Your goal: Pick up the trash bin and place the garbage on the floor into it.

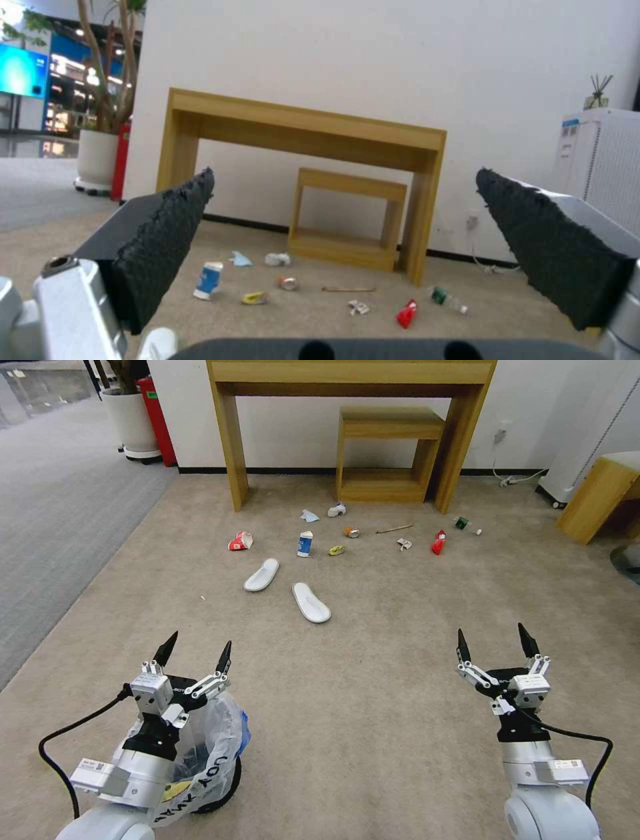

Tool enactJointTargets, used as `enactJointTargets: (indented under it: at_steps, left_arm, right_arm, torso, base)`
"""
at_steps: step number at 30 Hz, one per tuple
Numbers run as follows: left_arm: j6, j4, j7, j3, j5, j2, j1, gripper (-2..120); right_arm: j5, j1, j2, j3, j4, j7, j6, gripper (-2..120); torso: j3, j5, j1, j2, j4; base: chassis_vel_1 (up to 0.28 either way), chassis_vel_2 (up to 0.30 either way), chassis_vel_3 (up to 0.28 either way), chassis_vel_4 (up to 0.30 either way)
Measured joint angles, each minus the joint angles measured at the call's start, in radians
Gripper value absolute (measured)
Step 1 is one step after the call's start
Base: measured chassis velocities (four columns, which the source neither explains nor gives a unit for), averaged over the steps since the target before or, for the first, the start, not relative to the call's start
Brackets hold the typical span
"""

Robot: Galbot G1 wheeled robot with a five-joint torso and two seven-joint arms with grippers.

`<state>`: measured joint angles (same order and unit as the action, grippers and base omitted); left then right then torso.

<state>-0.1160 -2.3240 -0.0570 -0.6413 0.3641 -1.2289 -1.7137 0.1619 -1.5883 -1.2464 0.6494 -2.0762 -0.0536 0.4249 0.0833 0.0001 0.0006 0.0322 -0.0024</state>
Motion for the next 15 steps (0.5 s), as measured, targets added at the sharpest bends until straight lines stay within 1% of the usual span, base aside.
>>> enactJointTargets:
  at_steps: [4,7,13,15]
  left_arm:
    - [0.0,0.0,0.0,0.0,0.0,-0.001,0.0,96]
    - [0.001,-0.001,0.0,0.0,0.0,0.001,-0.001,96]
    - [0.002,-0.001,0.002,0.0,0.001,0.003,-0.002,96]
    - [0.002,-0.002,0.002,-0.001,0.002,0.003,-0.003,95]
  right_arm:
    - [-0.006,0.0,-0.005,-0.001,0.001,0.001,0.005,100]
    - [-0.008,0.0,-0.007,-0.003,0.002,0.001,0.006,100]
    - [-0.01,0.001,-0.009,-0.003,0.007,0.004,0.009,100]
    - [-0.011,0.002,-0.011,-0.004,0.011,0.004,0.01,100]
  torso:
    - [0.0,0.0,0.0,0.0,0.0]
    - [0.0,-0.0001,0.0,0.0,0.0]
    - [0.0,-0.0001,0.0,0.0,0.0001]
    - [0.0,-0.0002,0.0,0.0,0.0001]
  base:
    - [0.106,0.09,-0.107,-0.11]
    - [0.155,0.166,-0.189,-0.148]
    - [0.213,0.218,-0.193,-0.205]
    - [0.242,0.258,-0.264,-0.249]
